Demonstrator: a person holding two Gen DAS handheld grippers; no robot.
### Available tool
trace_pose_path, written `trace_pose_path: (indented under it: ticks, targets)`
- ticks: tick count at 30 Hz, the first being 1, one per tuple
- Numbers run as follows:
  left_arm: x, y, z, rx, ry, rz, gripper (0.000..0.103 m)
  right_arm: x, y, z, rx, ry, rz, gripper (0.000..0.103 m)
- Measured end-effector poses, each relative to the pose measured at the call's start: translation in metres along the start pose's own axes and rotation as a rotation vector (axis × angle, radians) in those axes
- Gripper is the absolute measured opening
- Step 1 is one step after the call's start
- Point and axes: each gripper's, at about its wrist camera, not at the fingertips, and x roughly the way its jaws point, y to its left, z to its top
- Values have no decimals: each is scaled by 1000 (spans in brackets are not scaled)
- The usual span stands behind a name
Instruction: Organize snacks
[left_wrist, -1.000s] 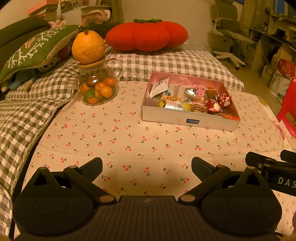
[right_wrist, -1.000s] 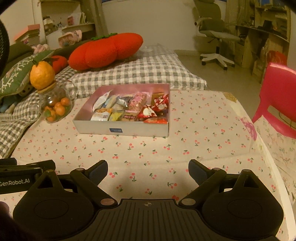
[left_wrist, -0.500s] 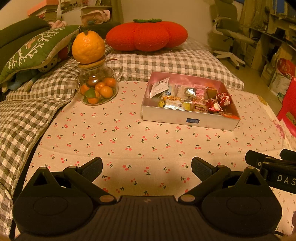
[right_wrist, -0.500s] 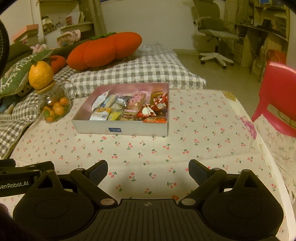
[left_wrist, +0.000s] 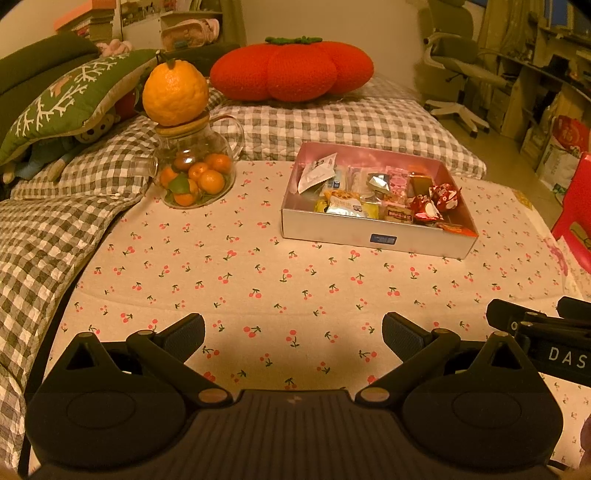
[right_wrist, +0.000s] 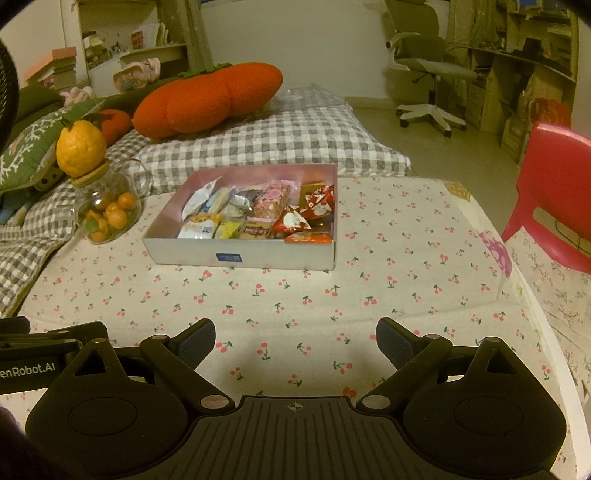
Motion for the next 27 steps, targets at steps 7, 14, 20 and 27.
trace_pose_path:
  ticks: [7, 14, 20, 27]
  targets:
    - [0, 0, 0, 0, -1, 1, 102, 0, 0, 0, 0, 1, 0, 96]
    - [0, 0, 0, 1, 0, 2, 103, 0, 0, 0, 0, 1, -1, 96]
    - [0, 0, 0, 0, 0, 1, 103, 0, 0, 0, 0, 2, -1, 96]
    - [1, 1, -1, 0, 7, 2, 102, 0, 0, 0, 3, -1, -1, 96]
